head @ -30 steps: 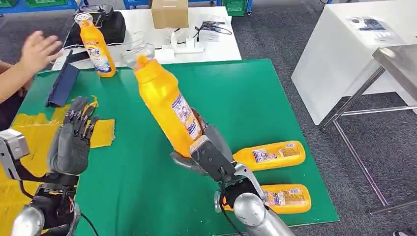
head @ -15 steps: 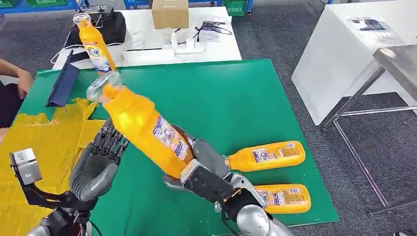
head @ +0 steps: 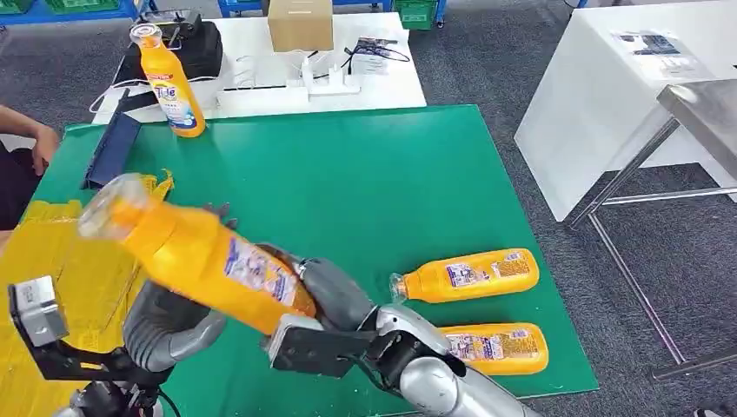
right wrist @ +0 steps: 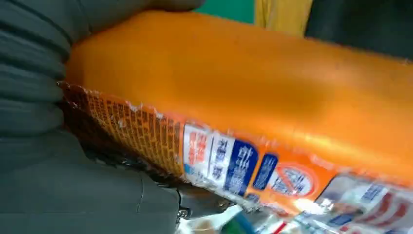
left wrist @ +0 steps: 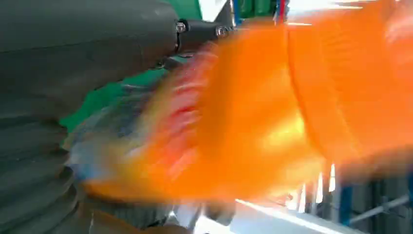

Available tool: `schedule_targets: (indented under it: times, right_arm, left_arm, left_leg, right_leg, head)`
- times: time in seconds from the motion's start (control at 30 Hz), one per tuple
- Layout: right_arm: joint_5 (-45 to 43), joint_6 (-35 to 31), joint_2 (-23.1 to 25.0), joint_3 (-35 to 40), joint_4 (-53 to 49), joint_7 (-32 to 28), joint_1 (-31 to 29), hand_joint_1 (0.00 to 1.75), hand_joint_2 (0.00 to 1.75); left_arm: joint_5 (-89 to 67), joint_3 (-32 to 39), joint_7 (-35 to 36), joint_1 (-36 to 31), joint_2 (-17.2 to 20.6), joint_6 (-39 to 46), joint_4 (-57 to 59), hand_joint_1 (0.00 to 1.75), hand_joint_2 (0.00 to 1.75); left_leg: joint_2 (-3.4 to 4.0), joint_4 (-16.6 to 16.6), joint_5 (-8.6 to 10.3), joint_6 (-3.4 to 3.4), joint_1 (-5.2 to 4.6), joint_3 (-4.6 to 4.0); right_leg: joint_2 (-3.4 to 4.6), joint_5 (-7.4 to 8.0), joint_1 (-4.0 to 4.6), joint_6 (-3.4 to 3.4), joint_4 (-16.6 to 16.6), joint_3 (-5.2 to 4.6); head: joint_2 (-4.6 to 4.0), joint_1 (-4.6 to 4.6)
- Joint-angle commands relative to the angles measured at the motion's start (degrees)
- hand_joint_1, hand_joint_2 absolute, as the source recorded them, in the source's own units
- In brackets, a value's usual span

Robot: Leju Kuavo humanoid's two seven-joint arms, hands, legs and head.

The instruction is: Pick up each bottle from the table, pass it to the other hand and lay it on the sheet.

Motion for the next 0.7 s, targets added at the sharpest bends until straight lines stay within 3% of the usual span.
schedule_targets:
  times: [0.03, 0.17, 0.2, 0.23, 0.7]
  right_arm:
    - [-1.87, 2.04, 1.10, 13.59, 3.64, 2.27, -8.79, 1.75, 1.75]
    - [-3.00, 2.19, 0.30, 14.53, 2.90, 2.37, -9.14, 1.75, 1.75]
    - [-3.09, 2.02, 0.00, 14.43, 2.91, 2.48, -9.01, 1.75, 1.75]
    - [-3.14, 1.97, -0.10, 14.39, 2.97, 2.50, -8.94, 1.75, 1.75]
    - [-3.81, 1.21, -0.72, 13.21, 3.18, 2.56, -7.63, 1.75, 1.75]
  left_arm:
    - [-0.99, -1.25, 0.70, -4.07, 0.40, 0.48, 5.36, 0.00, 1.75]
    - [-2.89, -0.71, 0.88, -4.46, 0.20, 1.23, 5.70, 0.00, 1.75]
    - [-2.92, -0.47, 0.89, -4.37, 0.13, 1.22, 5.67, 1.38, 1.75]
    - [-2.89, -0.36, 0.85, -4.30, 0.15, 1.16, 5.61, 1.75, 1.75]
    - [-5.10, 0.52, -1.60, -3.22, -0.61, 0.78, 3.93, 1.75, 1.75]
  left_leg:
    - [0.11, 0.03, -0.05, -0.04, 0.02, 0.16]
    - [0.05, -0.03, 0.01, -0.03, 0.00, 0.14]
    - [0.07, 0.02, -0.05, -0.03, 0.03, 0.23]
    - [0.02, -0.02, 0.00, -0.03, 0.01, 0.15]
    - [-0.01, -0.03, 0.01, -0.03, 0.03, 0.12]
  right_leg:
    - [0.03, -0.05, 0.05, -0.17, 0.05, 0.14]
    - [-0.01, -0.03, 0.01, -0.10, -0.01, 0.13]
    - [-0.02, -0.07, 0.05, -0.16, 0.00, 0.25]
    - [-0.04, -0.04, 0.02, -0.11, -0.02, 0.15]
    - [-0.05, -0.03, 0.03, -0.10, -0.04, 0.13]
  head:
    - [0.00, 0.00]
    - [0.00, 0.00]
    - [0.00, 0.00]
    - [0.00, 0.00]
    - [0.00, 0.00]
